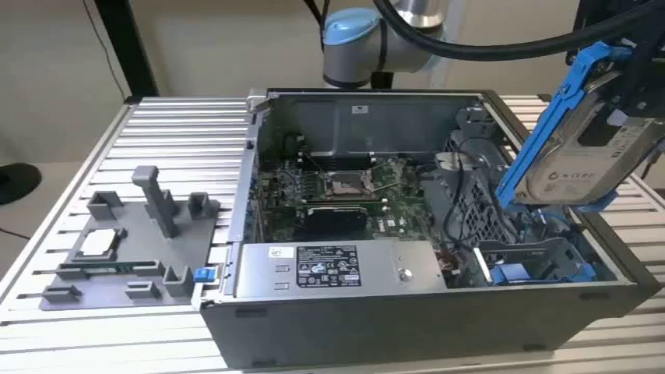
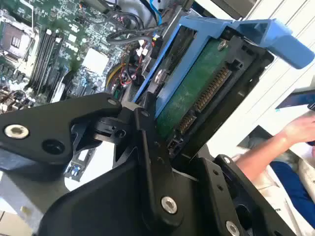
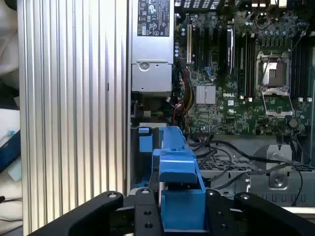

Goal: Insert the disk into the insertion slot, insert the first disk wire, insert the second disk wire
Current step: 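Insert the disk into the insertion slot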

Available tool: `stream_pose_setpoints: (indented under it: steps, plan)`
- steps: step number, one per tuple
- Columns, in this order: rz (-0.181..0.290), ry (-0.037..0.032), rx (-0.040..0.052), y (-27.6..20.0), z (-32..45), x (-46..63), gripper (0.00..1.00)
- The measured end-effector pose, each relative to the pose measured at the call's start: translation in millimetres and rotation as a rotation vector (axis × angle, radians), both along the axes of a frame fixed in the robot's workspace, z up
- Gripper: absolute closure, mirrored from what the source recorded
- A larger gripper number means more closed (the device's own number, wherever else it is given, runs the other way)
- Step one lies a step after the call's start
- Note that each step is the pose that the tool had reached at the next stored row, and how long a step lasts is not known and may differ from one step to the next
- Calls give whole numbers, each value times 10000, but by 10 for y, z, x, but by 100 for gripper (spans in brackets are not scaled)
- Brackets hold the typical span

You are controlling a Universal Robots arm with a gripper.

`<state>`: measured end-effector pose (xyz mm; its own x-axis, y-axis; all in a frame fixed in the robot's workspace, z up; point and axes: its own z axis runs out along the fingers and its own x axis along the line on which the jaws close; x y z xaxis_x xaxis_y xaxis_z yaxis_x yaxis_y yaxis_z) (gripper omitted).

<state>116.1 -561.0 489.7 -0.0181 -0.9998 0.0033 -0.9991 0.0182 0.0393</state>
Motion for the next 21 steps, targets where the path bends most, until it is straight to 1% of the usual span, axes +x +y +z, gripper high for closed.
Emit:
stream_pose_setpoints:
  steps: [11, 13, 15, 18, 21]
  plan:
    - [0, 0, -2, 0, -3, 0, 100]
    - [-1, 0, -1, -7, -12, 1, 100]
    - [1, 1, 0, -24, -26, 8, 100]
    - [0, 2, 1, -49, -69, 23, 100]
    - [0, 2, 11, -89, -123, 51, 100]
